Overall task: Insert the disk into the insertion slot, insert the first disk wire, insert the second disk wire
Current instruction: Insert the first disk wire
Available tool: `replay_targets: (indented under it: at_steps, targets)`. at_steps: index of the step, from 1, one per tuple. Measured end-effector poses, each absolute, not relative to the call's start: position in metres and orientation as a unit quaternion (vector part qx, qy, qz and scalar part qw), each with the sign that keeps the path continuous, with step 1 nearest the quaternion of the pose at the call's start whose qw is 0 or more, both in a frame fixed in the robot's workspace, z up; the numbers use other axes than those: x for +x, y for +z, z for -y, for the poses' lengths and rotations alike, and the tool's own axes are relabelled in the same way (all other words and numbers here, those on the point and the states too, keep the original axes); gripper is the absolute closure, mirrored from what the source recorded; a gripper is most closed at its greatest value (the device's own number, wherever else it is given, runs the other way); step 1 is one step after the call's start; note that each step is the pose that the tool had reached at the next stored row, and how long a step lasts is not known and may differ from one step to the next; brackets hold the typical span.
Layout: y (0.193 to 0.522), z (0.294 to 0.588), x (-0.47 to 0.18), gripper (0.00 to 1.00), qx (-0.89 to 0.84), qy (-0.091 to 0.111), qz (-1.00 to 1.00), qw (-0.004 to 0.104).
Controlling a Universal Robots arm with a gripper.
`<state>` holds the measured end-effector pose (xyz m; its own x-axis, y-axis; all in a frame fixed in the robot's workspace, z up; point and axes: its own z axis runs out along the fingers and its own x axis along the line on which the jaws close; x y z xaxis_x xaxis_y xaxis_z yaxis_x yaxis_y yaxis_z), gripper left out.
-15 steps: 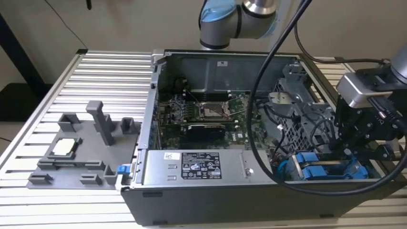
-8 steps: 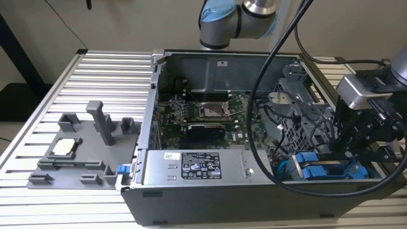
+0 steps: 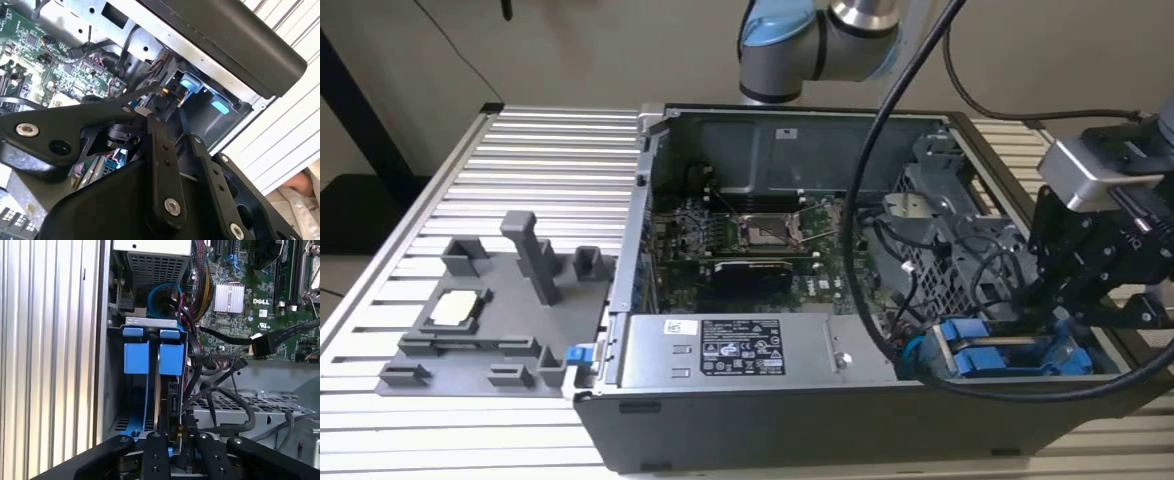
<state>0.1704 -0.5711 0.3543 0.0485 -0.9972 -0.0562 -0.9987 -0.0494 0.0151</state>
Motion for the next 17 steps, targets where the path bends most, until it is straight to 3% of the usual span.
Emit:
replay_targets:
  at_steps: [11,17]
  targets:
    - [0.387,0.571,0.17,0.73,-0.724,0.026,-0.689,0.014]
    - [0.388,0.57,0.17,0.73,-0.724,0.025,-0.689,0.014]
